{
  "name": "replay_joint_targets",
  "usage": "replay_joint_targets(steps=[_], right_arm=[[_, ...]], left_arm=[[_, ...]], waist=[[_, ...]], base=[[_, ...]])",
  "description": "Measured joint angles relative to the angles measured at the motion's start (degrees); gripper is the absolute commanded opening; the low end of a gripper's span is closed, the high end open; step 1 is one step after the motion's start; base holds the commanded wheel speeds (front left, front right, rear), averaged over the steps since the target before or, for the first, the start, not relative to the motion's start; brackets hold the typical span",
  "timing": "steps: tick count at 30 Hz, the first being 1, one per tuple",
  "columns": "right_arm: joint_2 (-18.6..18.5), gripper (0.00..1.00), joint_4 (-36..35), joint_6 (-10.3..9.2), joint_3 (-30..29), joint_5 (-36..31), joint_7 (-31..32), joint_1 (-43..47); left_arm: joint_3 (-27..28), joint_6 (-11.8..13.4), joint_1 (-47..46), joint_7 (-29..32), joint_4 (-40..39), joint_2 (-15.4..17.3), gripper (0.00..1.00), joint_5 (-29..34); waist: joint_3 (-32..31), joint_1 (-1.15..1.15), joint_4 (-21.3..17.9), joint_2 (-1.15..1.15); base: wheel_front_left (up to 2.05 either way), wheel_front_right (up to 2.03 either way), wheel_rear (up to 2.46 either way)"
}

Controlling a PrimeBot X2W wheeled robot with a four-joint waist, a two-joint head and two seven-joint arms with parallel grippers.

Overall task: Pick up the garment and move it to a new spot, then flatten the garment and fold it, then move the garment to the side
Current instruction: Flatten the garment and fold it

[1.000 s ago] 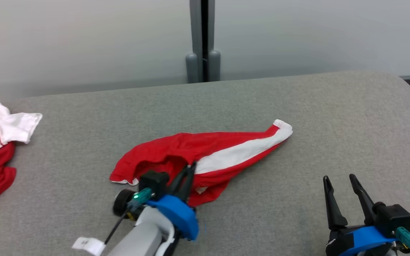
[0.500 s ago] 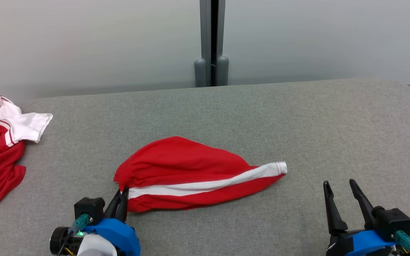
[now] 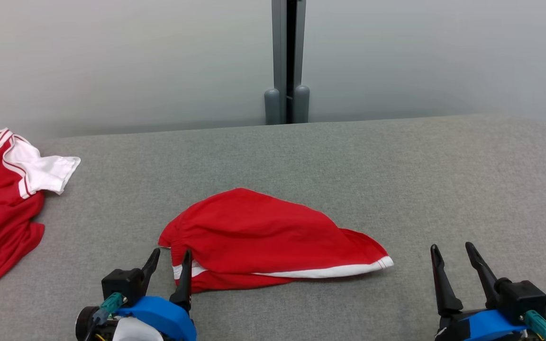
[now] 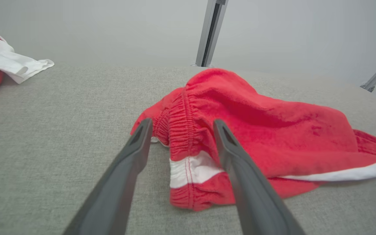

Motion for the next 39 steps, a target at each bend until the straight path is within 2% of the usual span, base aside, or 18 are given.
replay_joint_targets(steps=[4, 13, 24, 39], right_arm=[[0.00, 1.00, -0.77, 0.00, 0.19, -0.02, 0.01, 0.51], [0.00, 1.00, -2.54, 0.00, 0.59, 0.01, 0.00, 0.56], [0.00, 1.00, -1.68, 0.00, 1.96, 0.09, 0.00, 0.52], [0.00, 1.00, -1.11, 0.00, 2.04, 0.09, 0.00, 0.49]], left_arm=[[2.76, -0.32, 1.79, -0.01, -5.02, -0.48, 1.00, 2.18], [7.51, -0.82, 7.14, -0.07, -13.41, -3.89, 1.00, 7.77], [13.43, -1.85, 11.63, -0.05, -14.82, -6.17, 1.00, 10.85], [16.05, -3.47, 12.06, -0.05, -14.79, -7.70, 1.00, 13.46]], waist=[[-0.66, 0.00, 0.64, 0.00], [-1.99, 0.00, 1.85, 0.00], [-2.41, 0.00, 1.67, 0.00], [-1.70, 0.00, 1.76, 0.00]], base=[[0.00, 0.00, 0.00], [0.00, 0.00, 0.00], [0.00, 0.00, 0.00], [0.00, 0.00, 0.00]])
